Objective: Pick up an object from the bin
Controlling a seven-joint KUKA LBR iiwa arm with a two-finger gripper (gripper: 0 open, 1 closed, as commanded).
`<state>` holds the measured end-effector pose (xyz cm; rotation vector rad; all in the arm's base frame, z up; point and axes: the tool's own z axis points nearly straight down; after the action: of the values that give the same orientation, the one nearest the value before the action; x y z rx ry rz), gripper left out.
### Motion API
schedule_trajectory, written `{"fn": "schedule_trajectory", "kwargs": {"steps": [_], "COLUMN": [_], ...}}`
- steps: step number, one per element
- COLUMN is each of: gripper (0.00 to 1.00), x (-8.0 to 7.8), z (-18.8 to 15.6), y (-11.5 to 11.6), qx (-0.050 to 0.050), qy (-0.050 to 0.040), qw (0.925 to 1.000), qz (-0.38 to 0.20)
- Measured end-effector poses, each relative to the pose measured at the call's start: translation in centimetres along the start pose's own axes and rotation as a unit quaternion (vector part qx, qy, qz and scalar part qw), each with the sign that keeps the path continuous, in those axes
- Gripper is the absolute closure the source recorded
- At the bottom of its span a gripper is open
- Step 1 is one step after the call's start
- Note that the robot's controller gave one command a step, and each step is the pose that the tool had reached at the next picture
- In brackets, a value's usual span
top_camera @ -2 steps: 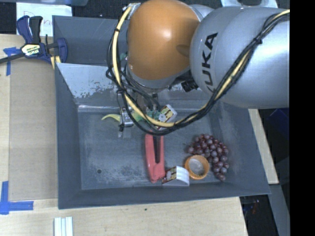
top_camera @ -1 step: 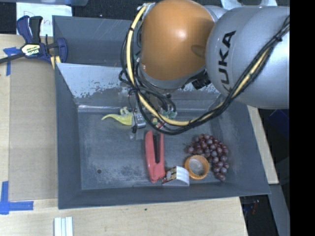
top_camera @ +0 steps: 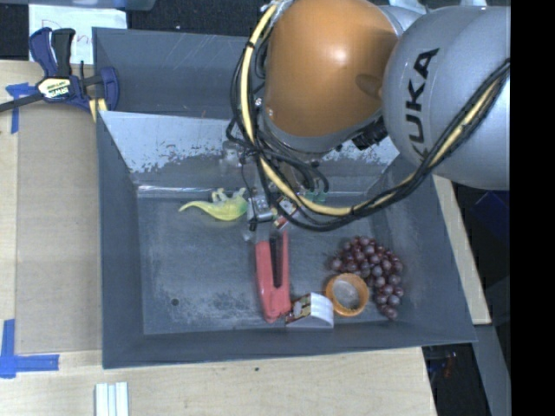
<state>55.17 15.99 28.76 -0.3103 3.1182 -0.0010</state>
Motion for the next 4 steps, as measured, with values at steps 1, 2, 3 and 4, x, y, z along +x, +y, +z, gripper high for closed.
{"fn": "schedule_trajectory", "kwargs": {"steps": [1,2,3,4], "gripper": [0.00,0.00,0.00,0.00], "x": [0.1,0.4,0.7,0.2], "z": [-1.7,-3.9,-4.4,-2.2], "y": [-0.2,2.5,3.4,2.0], "qx": [-0.001,0.000,-0.001,-0.001], "qy": [-0.0011,-0.0013,-0.0029,-0.0033], "qw": [0.9990,0.9995,0.9996,0.9983], "qz": [0.046,0.032,-0.027,-0.058]}}
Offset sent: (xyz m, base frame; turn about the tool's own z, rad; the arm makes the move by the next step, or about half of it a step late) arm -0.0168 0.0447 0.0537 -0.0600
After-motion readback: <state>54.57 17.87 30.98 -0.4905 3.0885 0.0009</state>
